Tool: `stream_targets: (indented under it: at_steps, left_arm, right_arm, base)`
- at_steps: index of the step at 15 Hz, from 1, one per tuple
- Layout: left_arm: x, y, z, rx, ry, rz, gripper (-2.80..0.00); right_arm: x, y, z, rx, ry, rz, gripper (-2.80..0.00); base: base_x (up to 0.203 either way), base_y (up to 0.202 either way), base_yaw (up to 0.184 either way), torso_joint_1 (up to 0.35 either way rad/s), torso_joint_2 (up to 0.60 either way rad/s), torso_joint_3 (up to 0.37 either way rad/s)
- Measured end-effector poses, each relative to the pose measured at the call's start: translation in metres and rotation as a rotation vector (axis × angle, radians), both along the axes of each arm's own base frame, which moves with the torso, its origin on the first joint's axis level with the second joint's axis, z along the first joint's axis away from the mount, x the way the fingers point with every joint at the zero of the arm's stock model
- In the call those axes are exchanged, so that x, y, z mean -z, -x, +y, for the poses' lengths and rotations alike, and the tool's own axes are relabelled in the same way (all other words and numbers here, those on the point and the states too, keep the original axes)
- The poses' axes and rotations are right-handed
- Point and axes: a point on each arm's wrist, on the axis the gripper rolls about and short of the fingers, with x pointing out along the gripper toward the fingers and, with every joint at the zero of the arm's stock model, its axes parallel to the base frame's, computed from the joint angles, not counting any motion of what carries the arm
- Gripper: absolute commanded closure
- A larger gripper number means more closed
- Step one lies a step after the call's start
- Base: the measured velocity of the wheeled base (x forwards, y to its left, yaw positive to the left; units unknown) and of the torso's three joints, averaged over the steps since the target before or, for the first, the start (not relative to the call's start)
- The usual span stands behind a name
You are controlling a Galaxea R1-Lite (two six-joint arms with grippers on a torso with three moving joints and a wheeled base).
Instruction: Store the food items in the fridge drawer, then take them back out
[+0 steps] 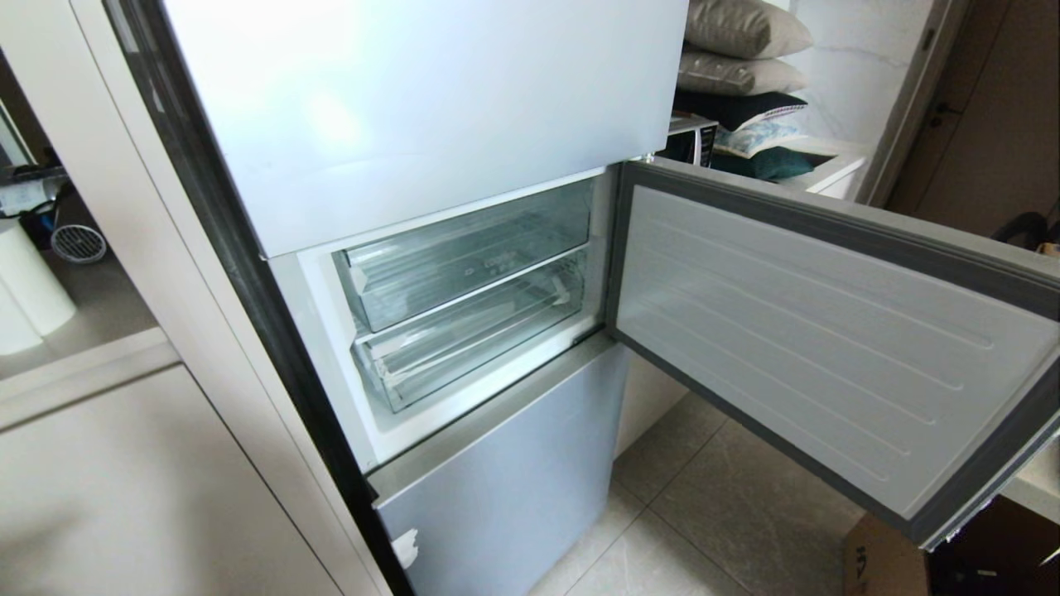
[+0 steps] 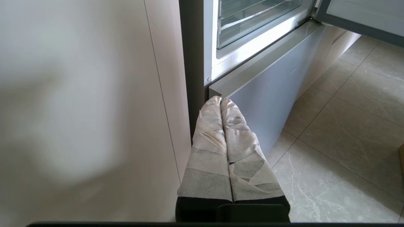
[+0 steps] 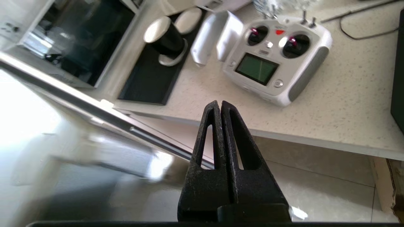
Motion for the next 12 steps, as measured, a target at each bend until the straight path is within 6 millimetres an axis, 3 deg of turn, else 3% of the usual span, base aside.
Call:
stream_targets:
  at_steps: [2, 4, 8, 10, 12]
  left_arm:
    - [0.0, 0.0, 0.0, 0.0, 0.0, 0.0, 0.0]
    - [0.0, 0.0, 0.0, 0.0, 0.0, 0.0, 0.0]
    - [0.0, 0.0, 0.0, 0.0, 0.0, 0.0, 0.0]
    - [0.0, 0.0, 0.0, 0.0, 0.0, 0.0, 0.0]
    - [0.0, 0.0, 0.0, 0.0, 0.0, 0.0, 0.0]
  right_arm:
    - [-0.014, 0.016, 0.014, 0.003, 0.017, -0.053, 0.0]
    - [-0.041, 0.036, 0.035, -0.014, 0.04, -0.16, 0.0]
    - [-0.117, 0.084, 0.085, -0.088, 0.166, -0.455, 0.0]
    - [-0.133, 0.099, 0.097, -0.027, 0.198, -0.534, 0.0]
    - [-0.133, 0.101, 0.092, 0.107, 0.201, -0.547, 0.0]
  base:
    - [0.0, 0.0, 0.0, 0.0, 0.0, 0.0]
    - [0.0, 0.0, 0.0, 0.0, 0.0, 0.0]
    - [0.0, 0.0, 0.0, 0.0, 0.0, 0.0]
    - [0.0, 0.0, 0.0, 0.0, 0.0, 0.0]
    - [0.0, 0.0, 0.0, 0.0, 0.0, 0.0]
